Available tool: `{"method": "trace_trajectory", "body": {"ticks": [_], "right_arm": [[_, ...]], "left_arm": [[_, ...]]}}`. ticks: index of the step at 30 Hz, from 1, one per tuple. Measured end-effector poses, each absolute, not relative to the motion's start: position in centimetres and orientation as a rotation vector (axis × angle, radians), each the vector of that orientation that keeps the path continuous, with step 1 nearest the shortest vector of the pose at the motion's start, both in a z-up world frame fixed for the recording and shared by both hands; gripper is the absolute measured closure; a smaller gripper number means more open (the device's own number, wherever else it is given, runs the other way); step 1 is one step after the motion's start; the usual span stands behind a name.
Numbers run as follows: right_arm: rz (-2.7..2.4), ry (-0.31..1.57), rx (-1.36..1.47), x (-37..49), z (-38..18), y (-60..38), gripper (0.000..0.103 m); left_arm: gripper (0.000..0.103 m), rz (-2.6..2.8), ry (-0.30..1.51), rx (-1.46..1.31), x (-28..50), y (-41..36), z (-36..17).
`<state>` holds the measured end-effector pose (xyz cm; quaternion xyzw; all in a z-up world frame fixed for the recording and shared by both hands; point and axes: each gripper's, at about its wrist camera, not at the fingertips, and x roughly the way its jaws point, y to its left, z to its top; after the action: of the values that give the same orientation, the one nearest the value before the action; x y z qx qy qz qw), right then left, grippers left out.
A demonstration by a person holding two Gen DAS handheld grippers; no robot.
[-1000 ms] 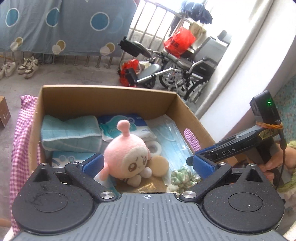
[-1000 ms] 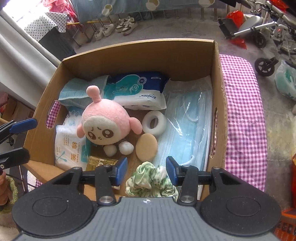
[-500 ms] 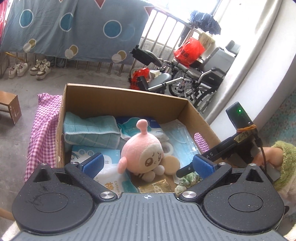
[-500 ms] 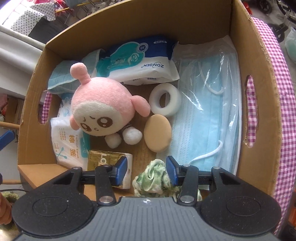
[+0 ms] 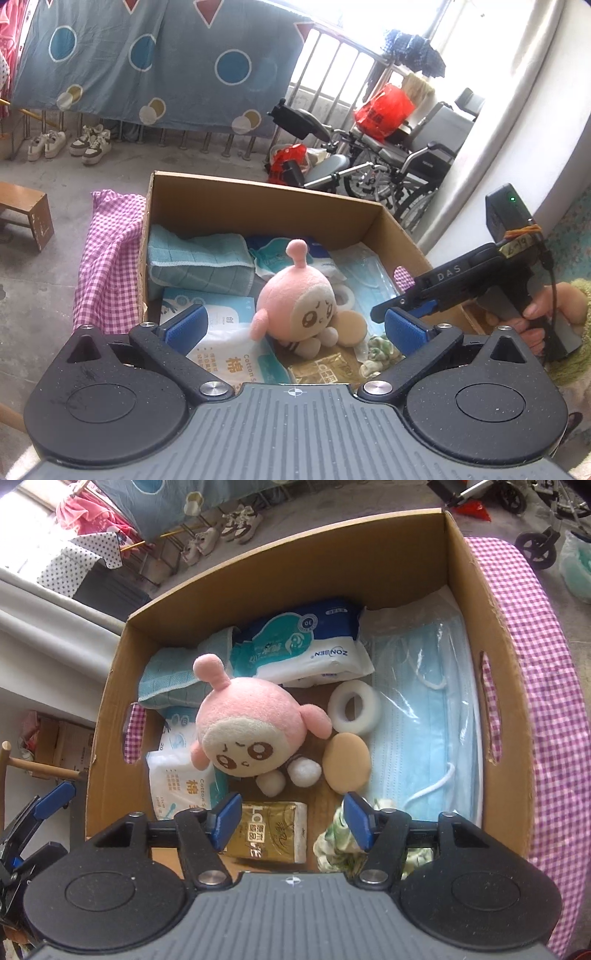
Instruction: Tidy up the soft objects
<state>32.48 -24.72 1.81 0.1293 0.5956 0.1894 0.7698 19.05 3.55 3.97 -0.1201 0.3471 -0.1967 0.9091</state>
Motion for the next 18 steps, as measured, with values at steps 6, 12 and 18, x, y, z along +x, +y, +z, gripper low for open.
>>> {"method": "trace_trajectory", "body": {"ticks": [6,12,18], "right_arm": [[0.327,1.388,0.310,32.5,-0.3,-25.7,0.033],[0.319,1.481,0.398,33.8,-3.2,-25.6,0.033],[0.382,1.469,0.421,34.1,-3.2,-24.0,0.033]], "left_arm": [[0.001,-0.411,0.714,-0.223,18.1,3.3,3.9],[0.000,-0.399,0.716,-0.205,17.4,3.4,3.9],[0.000,-0.385,0.725,-0.212,17.6,3.8,3.7]]}}
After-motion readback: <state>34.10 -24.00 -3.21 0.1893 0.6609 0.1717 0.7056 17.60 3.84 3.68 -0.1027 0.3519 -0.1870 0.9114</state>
